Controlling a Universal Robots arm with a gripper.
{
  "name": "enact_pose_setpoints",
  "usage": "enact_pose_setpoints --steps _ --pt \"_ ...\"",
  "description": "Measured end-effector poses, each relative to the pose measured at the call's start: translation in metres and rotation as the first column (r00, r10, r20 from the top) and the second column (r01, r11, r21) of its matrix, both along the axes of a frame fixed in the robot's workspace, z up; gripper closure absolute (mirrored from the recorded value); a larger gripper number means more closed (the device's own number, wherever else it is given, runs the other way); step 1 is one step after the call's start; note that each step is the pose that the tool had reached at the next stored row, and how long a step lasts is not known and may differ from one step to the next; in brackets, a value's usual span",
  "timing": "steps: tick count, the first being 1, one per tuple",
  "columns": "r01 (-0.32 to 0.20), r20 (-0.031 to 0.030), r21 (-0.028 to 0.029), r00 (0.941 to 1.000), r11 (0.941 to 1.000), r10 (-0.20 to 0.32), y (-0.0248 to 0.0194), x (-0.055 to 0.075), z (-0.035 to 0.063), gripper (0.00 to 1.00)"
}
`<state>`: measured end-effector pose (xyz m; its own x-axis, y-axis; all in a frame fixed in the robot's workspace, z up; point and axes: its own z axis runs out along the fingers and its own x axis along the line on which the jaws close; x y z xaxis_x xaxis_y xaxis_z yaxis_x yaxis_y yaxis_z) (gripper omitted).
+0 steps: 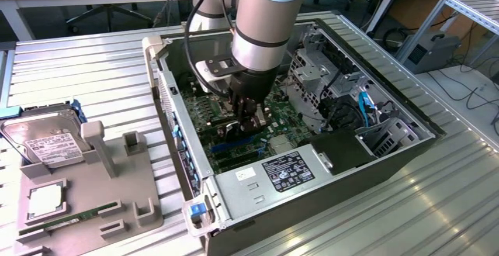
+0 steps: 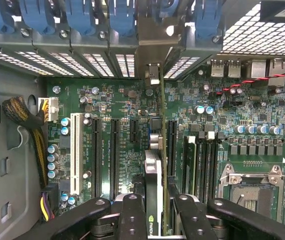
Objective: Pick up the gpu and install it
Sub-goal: 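Insert the gpu into the slot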
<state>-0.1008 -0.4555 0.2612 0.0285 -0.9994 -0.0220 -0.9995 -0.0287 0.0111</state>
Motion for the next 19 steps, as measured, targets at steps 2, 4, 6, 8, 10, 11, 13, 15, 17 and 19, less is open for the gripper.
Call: enact_pose_setpoints --steps 2,4,6,8,10,11,13,15,17,19 --pt "0.0 0.0 0.0 1.0 1.0 0.0 0.0 0.0 0.0011 0.73" --pt "0.0 0.0007 0.0001 1.0 1.0 0.0 0.0 0.0 0.003 0.73" --pt "0.005 0.0009 0.0001 1.0 1.0 -0.005 -0.0001 0.0 0.0031 0.73" --pt "0.019 0.0008 0.0 0.9998 0.9998 -0.019 -0.0003 0.0001 0.003 0.73" --pt "0.038 0.0008 0.0 0.9993 0.9993 -0.038 -0.0005 0.0002 0.003 0.73" --pt "0.042 0.0008 0.0 0.9991 0.9991 -0.042 -0.0006 0.0002 0.003 0.73" --pt "0.047 0.0008 0.0 0.9989 0.9989 -0.047 -0.0007 0.0002 0.0029 0.73" --pt "0.049 0.0009 0.0001 0.9988 0.9988 -0.049 -0.0007 0.0002 0.0028 0.73" --pt "0.056 0.0008 0.0 0.9984 0.9984 -0.056 -0.001 0.0003 0.0024 0.73" --pt "0.056 0.0008 -0.0001 0.9984 0.9984 -0.056 -0.001 0.0003 0.0022 0.73"
